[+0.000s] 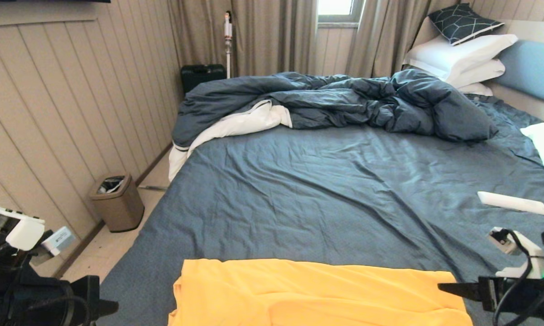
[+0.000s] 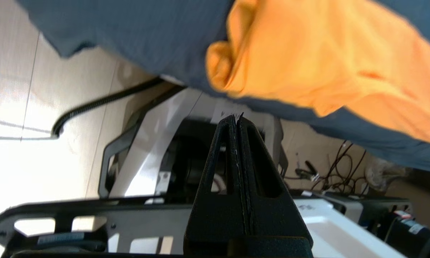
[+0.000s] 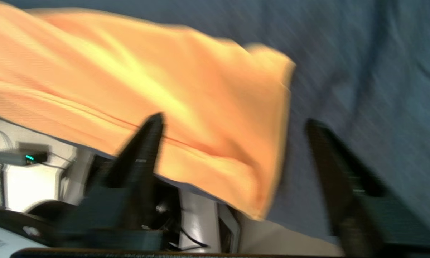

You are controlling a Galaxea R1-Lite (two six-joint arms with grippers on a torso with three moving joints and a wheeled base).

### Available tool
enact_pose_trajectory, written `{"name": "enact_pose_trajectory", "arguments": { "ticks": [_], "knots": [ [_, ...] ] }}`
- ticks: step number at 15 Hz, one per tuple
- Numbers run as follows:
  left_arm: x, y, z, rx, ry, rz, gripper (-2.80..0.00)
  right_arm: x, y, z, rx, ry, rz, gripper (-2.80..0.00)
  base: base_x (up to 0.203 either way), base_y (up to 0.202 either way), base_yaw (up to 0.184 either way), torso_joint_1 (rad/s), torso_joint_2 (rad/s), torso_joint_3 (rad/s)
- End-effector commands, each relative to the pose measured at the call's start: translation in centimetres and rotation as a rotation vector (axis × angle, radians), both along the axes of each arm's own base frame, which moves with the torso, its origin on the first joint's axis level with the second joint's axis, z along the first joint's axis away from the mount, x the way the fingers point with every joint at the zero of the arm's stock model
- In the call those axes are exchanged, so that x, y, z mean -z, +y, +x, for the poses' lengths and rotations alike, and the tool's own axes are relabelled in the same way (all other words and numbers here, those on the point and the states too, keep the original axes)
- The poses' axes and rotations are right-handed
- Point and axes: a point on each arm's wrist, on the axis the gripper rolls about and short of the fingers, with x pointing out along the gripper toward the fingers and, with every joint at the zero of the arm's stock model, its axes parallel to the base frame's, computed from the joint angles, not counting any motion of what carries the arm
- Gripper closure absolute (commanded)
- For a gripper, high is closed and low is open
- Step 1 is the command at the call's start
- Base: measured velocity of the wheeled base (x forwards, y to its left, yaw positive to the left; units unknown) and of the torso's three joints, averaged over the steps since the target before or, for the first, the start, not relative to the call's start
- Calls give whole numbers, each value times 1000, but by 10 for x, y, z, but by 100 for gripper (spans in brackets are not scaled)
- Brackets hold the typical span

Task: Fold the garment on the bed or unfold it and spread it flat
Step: Fold the yellow T-shirt

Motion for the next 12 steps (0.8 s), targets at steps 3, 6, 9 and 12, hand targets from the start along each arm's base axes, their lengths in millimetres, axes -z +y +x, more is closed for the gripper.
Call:
{"name": "enact_pose_trajectory", "arguments": {
  "ticks": [3,6,9,12],
  "knots": [
    [-17,-6,19,5,-44,-2,0,-58,23,-6,-53,-119,10,0,0,0,0,0,0,0],
    [-11,-13,36,32,21,26,0,-70,61,-2,-238,-41,43,0,0,0,0,0,0,0],
    [8,-25,68,80,86,76,0,-49,94,28,-300,130,22,0,0,0,0,0,0,0],
    [22,-44,112,144,74,100,0,-33,132,42,-313,229,-57,0,0,0,0,0,0,0]
  ]
}}
